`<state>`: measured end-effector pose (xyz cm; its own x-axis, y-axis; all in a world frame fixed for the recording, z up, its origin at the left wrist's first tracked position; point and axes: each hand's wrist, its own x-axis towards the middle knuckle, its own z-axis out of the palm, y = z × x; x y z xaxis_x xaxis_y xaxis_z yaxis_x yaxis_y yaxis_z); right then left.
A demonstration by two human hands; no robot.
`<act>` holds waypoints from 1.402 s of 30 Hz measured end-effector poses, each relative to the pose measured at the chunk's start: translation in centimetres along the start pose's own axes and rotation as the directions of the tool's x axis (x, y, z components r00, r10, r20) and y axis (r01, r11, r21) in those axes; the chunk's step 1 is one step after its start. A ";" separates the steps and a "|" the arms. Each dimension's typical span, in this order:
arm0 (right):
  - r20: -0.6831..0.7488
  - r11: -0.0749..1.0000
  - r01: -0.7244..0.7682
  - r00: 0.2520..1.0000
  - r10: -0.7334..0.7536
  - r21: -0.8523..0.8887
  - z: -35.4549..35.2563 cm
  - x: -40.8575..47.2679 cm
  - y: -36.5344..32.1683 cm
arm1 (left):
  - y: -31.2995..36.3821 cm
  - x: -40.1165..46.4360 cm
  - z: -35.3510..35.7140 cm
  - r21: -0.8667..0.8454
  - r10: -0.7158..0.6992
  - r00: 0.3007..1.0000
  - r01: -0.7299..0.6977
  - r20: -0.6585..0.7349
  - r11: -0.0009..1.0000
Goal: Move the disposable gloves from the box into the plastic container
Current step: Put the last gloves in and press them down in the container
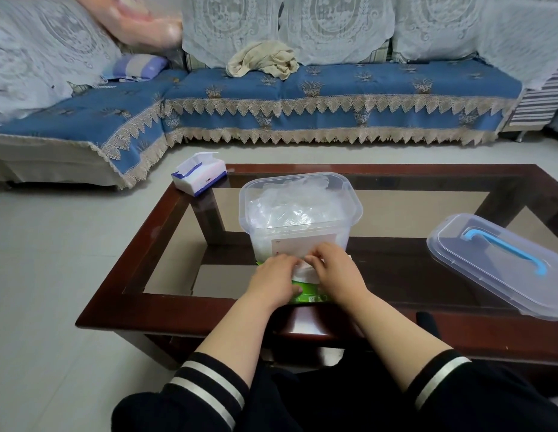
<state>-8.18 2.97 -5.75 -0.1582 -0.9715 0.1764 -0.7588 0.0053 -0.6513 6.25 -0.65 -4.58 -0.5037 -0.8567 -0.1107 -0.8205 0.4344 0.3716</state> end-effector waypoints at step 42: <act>-0.046 0.946 -0.053 0.996 0.072 0.320 -0.3 -0.7 -1.2 | -0.7 -0.2 0.7 -0.163 -0.020 1.000 0.018 -0.014 0.986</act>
<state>-7.37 3.74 -4.92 -0.2408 -0.9568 0.1627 -0.5074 -0.0188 -0.8615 6.76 -0.55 -5.49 -0.4831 -0.8692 -0.1057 -0.7743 0.3677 0.5151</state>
